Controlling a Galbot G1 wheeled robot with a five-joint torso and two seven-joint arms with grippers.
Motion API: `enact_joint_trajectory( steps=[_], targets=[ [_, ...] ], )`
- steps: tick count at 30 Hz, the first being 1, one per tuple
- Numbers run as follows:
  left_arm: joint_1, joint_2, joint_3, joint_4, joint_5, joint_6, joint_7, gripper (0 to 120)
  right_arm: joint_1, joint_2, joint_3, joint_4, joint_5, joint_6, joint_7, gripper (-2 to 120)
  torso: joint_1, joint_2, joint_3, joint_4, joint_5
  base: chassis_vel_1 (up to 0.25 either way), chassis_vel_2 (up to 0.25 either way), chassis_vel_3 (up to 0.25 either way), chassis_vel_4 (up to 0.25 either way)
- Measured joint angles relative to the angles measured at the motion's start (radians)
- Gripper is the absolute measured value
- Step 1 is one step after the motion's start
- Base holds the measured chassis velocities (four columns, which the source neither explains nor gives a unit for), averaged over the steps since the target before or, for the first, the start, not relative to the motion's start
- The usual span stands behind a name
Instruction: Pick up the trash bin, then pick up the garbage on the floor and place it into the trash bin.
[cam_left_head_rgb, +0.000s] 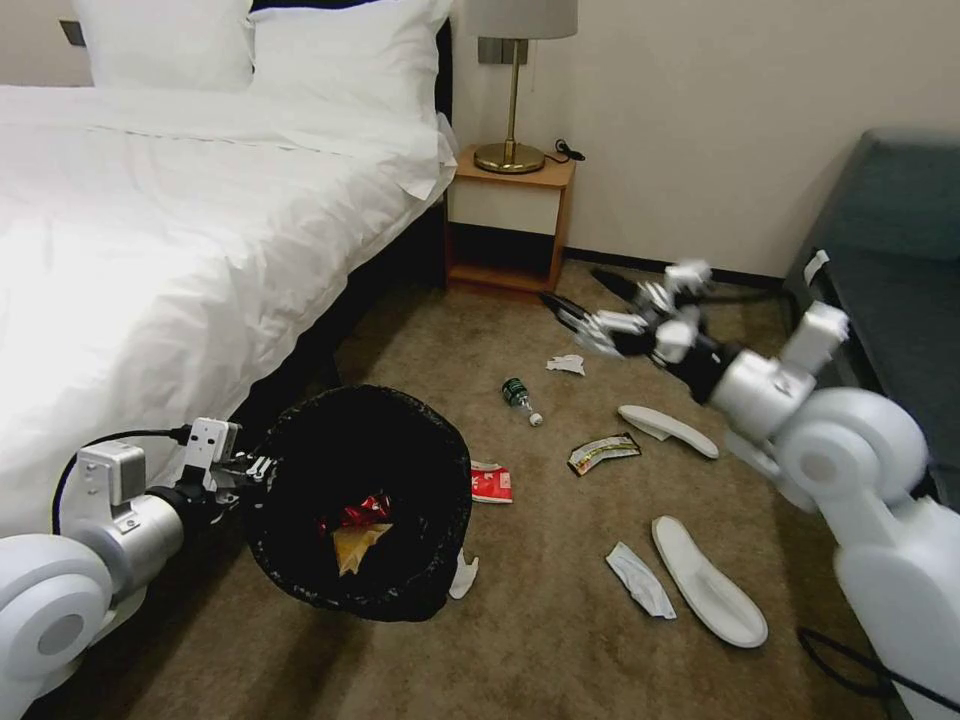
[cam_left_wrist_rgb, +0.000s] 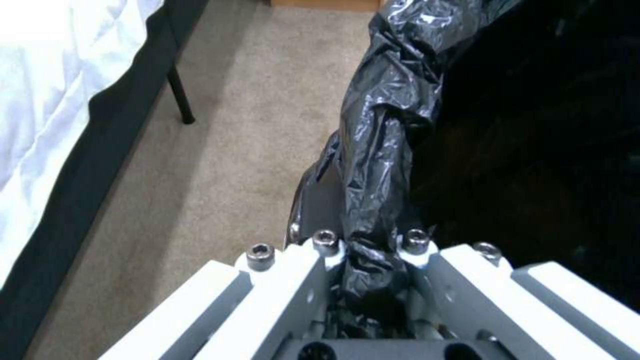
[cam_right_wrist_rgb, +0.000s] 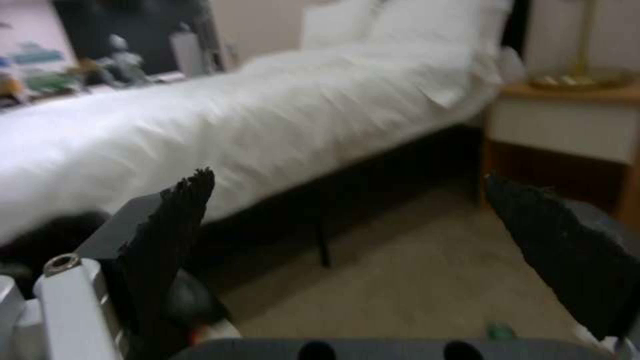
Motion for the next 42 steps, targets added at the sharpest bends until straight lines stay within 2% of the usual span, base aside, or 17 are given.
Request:
enact_joint_trajectory(
  steps=[6, 10, 12, 13, 15, 17, 21, 24, 26, 32, 39, 42],
  targets=[
    [-0.001, -0.001, -0.004, 0.001, -0.001, 0.0, -0.001, 1, -0.063, 0.0, 0.027, -0.028, -0.043, 0.013, -0.008, 100, 0.0, 0.0, 0.0, 0.0005, -0.0002, 0.0, 0.0, 0.0, 0.0],
    [0.002, -0.005, -0.008, -0.004, -0.002, 0.0, -0.004, 1, -0.128, 0.011, 0.052, -0.108, -0.124, 0.036, -0.017, 100, 0.0, 0.0, 0.0, 0.0003, -0.0001, 0.0, 0.0, 0.0, 0.0],
    [0.006, -0.013, -0.008, -0.007, -0.001, 0.0, -0.005, 1, -0.165, 0.029, 0.039, -0.229, -0.213, 0.065, -0.015, 100, 0.0, 0.0, 0.0, 0.0004, -0.0003, 0.0, 0.0, 0.0, 0.0],
    [0.006, -0.013, -0.008, -0.007, -0.001, 0.0, -0.005, 1, -0.165, 0.029, 0.039, -0.229, -0.213, 0.065, -0.015, 100, 0.0, 0.0, 0.0, 0.0004, -0.0003, 0.0, 0.0, 0.0, 0.0],
    [0.006, -0.012, -0.003, -0.008, -0.001, 0.0, -0.009, 1, -0.188, 0.052, 0.014, -0.338, -0.29, 0.101, -0.013, 100, 0.0, 0.0, 0.0, 0.0005, -0.0003, 0.0, 0.0, 0.0, 0.0],
    [0.005, -0.009, -0.004, -0.01, -0.001, 0.0, -0.009, 1, -0.194, 0.061, 0.009, -0.38, -0.309, 0.109, -0.017, 100, 0.0, 0.0, 0.0, 0.0004, -0.0001, 0.0, 0.0, 0.0, 0.0],
    [0.005, -0.007, -0.011, -0.013, -0.004, 0.0, -0.008, 1, -0.194, 0.073, 0.007, -0.49, -0.335, 0.124, -0.041, 100, 0.0, 0.0, 0.0, 0.0004, -0.0001, 0.0, 0.0, 0.0, 0.0],
    [0.005, -0.007, -0.012, -0.014, -0.004, 0.0, -0.008, 1, -0.192, 0.074, 0.007, -0.512, -0.339, 0.126, -0.048, 100, 0.0, 0.0, 0.0, 0.0004, 0.0, 0.0, 0.0, 0.0, 0.0],
    [0.002, -0.01, -0.015, -0.016, -0.01, 0.0, -0.01, 1, -0.188, 0.076, 0.016, -0.59, -0.348, 0.134, -0.074, 100, 0.0, 0.0, 0.0, 0.0004, -0.0002, 0.0, 0.0, 0.0, 0.0],
    [0.004, -0.013, -0.025, -0.021, -0.021, 0.0, -0.017, 1, -0.189, 0.077, 0.031, -0.688, -0.347, 0.139, -0.109, 100, 0.0, 0.0, 0.0, 0.0004, -0.0002, 0.0, 0.0, 0.0, 0.0],
    [-0.001, -0.025, -0.016, -0.015, -0.007, 0.0, -0.013, 1, -0.199, 0.062, 0.041, -0.75, -0.369, 0.155, -0.162, 100, 0.0, 0.0, 0.0, 0.0004, -0.0003, 0.0, 0.0, 0.0, 0.0],
    [0.008, -0.025, -0.031, -0.018, -0.007, 0.0, -0.009, 1, -0.203, 0.049, 0.043, -0.785, -0.383, 0.178, -0.221, 100, 0.0, 0.0, 0.0, 0.0003, -0.0004, 0.0, 0.0, 0.0, 0.0]
  ],
)
